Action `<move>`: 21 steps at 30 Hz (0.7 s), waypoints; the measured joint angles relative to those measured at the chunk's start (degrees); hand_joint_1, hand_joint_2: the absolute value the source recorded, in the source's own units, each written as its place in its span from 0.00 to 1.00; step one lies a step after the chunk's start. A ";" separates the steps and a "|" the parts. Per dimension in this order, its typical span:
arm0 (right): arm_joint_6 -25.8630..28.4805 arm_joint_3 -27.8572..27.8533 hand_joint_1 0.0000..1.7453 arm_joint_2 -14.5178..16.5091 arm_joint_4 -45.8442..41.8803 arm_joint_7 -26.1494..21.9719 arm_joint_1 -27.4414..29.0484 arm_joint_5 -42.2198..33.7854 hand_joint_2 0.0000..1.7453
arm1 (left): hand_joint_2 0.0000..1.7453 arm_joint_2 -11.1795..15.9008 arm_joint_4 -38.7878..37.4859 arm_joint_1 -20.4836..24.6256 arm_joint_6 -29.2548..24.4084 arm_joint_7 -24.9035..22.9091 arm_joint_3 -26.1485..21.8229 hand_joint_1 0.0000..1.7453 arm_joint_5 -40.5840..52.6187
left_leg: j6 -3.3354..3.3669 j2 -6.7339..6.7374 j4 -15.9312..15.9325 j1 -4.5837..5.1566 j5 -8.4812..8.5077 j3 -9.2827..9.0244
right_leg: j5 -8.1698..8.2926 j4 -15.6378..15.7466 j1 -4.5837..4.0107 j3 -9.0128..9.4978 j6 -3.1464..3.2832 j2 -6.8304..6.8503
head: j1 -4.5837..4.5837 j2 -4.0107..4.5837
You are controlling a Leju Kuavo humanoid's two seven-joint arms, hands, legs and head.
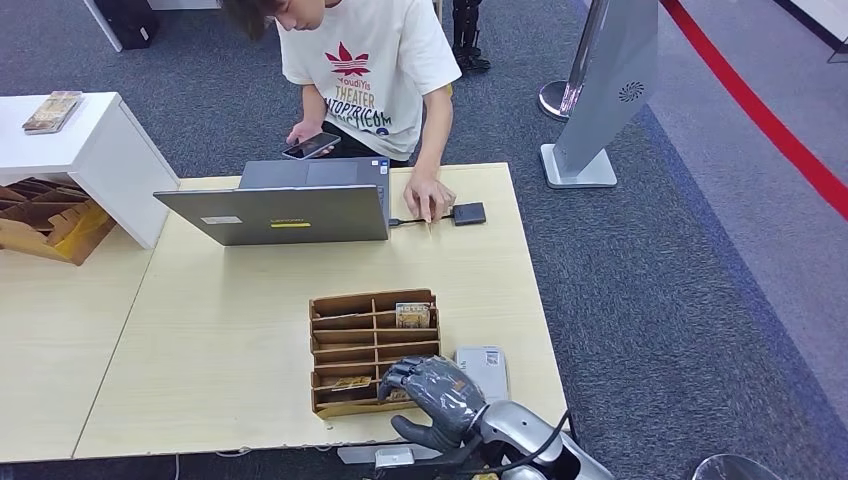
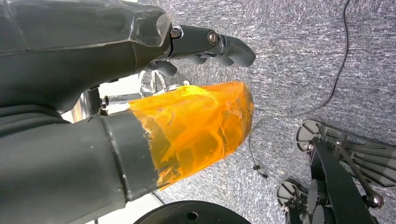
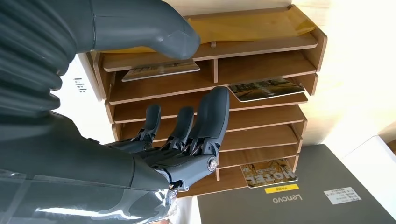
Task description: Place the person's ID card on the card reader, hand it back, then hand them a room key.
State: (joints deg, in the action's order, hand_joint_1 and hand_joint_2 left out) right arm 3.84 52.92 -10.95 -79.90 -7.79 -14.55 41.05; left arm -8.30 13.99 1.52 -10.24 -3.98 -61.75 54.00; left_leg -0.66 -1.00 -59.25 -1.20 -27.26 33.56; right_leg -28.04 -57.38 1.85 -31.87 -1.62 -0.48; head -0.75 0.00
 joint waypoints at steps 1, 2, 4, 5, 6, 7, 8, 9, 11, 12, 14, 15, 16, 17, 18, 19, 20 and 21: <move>0.05 0.00 0.49 0.02 0.11 0.01 -0.04 0.02 1.00 | 0.00 -0.01 0.00 0.00 0.01 0.00 0.00 0.00 0.02 | 0.00 0.00 0.00 0.00 0.00 0.00 | 0.00 0.00 0.00 0.00 0.00 0.00 | 0.01 0.00; 0.13 0.00 0.49 0.03 0.22 0.04 -0.07 0.07 1.00 | 0.00 -0.02 0.00 0.00 0.01 0.00 0.00 0.00 0.09 | 0.00 0.00 0.00 0.00 0.00 0.00 | 0.00 0.00 0.00 0.00 0.00 0.00 | 0.01 0.00; 0.27 -0.02 0.49 0.05 0.50 0.24 -0.13 0.24 1.00 | 0.00 -0.03 0.00 0.01 0.04 0.01 -0.02 0.00 0.32 | 0.00 0.00 0.00 0.00 0.00 0.00 | 0.00 0.00 0.00 0.00 0.00 0.00 | 0.01 0.00; 0.32 -0.05 0.48 0.08 0.67 0.39 -0.17 0.33 1.00 | 0.00 -0.03 0.00 0.01 0.07 0.02 -0.04 0.00 0.46 | 0.00 0.00 0.00 0.00 0.00 0.00 | 0.00 0.00 0.00 0.00 0.00 0.00 | 0.01 0.00; 0.36 -0.09 0.48 0.11 0.86 0.52 -0.21 0.40 1.00 | 0.00 -0.03 0.00 0.02 0.09 0.02 -0.10 0.00 0.60 | 0.00 0.00 0.00 0.00 0.00 0.00 | 0.00 0.00 0.00 0.00 0.00 0.00 | 0.01 0.00; 0.39 -0.14 0.48 0.16 1.07 0.65 -0.26 0.48 1.00 | 0.00 -0.03 0.00 0.04 0.10 0.02 -0.19 0.00 0.71 | 0.00 0.00 0.00 0.00 0.00 0.00 | 0.00 0.00 0.00 0.00 0.00 0.00 | 0.01 0.00; 0.40 -0.20 0.47 0.23 1.30 0.78 -0.31 0.59 1.00 | 0.00 -0.03 0.00 0.05 0.12 0.02 -0.32 0.00 0.81 | 0.00 0.00 0.00 0.00 0.00 0.00 | 0.00 0.00 0.00 0.00 0.00 0.00 | 0.01 0.00; 0.41 -0.27 0.47 0.29 1.55 0.91 -0.35 0.72 1.00 | 0.00 -0.03 0.00 0.06 0.13 0.02 -0.46 0.00 0.91 | 0.00 0.00 0.00 0.00 0.00 0.00 | 0.00 0.00 0.00 0.00 0.00 0.00 | 0.01 0.00; 0.42 -0.41 0.45 0.36 2.13 1.13 -0.41 0.99 1.00 | 0.00 -0.03 0.00 0.07 0.14 0.05 -0.74 0.00 1.14 | 0.00 0.00 0.00 0.00 0.00 0.00 | 0.00 0.00 0.00 0.00 0.00 0.00 | 0.01 0.00; 0.43 -0.49 0.46 0.37 2.44 1.17 -0.43 1.16 1.00 | 0.00 -0.03 0.00 0.07 0.14 0.07 -0.84 0.00 1.26 | 0.00 0.00 0.00 0.00 0.00 0.00 | 0.00 0.00 0.00 0.00 0.00 0.00 | 0.01 0.00; 0.50 -0.62 0.52 0.37 3.02 1.26 -0.44 1.58 1.00 | 0.00 -0.03 0.00 0.10 0.14 0.11 -0.93 0.00 1.50 | 0.00 0.00 0.00 0.00 0.00 0.00 | 0.00 0.00 0.00 0.00 0.00 0.00 | 0.01 0.00; 0.55 -0.68 0.55 0.38 3.27 1.37 -0.45 1.83 1.00 | 0.00 -0.03 0.00 0.12 0.14 0.12 -0.95 0.00 1.57 | 0.00 0.00 0.00 0.00 0.00 0.00 | 0.00 0.00 0.00 0.00 0.00 0.00 | 0.00 0.00; 0.60 -0.73 0.61 0.38 3.49 1.49 -0.45 2.01 1.00 | 0.00 -0.03 0.00 0.15 0.15 0.13 -0.96 0.00 1.64 | 0.00 0.00 0.00 0.00 0.00 0.00 | 0.00 0.00 0.00 0.00 0.00 0.00 | 0.01 0.00; 0.66 -0.79 0.67 0.39 3.69 1.62 -0.46 2.19 1.00 | 0.00 -0.03 0.00 0.18 0.15 0.13 -0.97 0.00 1.71 | 0.00 0.00 0.00 0.00 0.00 0.00 | 0.00 0.00 0.00 0.00 0.00 0.00 | 0.01 0.00; 0.71 -0.85 0.73 0.40 3.89 1.70 -0.49 2.34 1.00 | 0.00 -0.03 0.00 0.21 0.16 0.13 -0.97 0.00 1.76 | 0.00 0.00 0.00 0.00 0.00 0.00 | 0.00 0.00 0.00 0.00 0.00 0.00 | 0.00 0.00; 0.77 -0.91 0.80 0.42 4.07 1.73 -0.54 2.48 1.00 | 0.00 -0.03 0.00 0.25 0.16 0.14 -0.98 0.00 1.80 | 0.00 0.00 0.00 0.00 0.00 0.00 | 0.00 0.00 0.00 0.00 0.00 0.00 | 0.01 0.00; 0.82 -0.95 0.86 0.44 4.25 1.73 -0.62 2.60 1.00 | 0.00 -0.03 0.00 0.29 0.17 0.14 -1.01 0.00 1.83 | 0.00 0.00 0.00 0.00 0.00 0.00 | 0.00 0.00 0.00 0.00 0.00 0.00 | 0.00 0.00; 0.87 -1.00 0.90 0.48 4.42 1.73 -0.72 2.66 1.00 | 0.00 -0.03 0.00 0.33 0.18 0.15 -1.03 0.00 1.83 | 0.00 0.00 0.00 0.00 0.00 0.00 | 0.00 0.00 0.00 0.00 0.00 0.00 | -0.01 0.00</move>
State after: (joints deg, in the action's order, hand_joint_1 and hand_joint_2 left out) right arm 4.70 51.92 -10.47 -75.49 -6.05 -15.27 43.71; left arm -8.33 13.99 1.86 -10.07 -3.83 -62.77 55.82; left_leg -0.66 -1.00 -59.25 -1.20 -27.25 33.56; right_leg -28.04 -57.38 1.85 -31.86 -1.62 -0.48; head -0.76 0.00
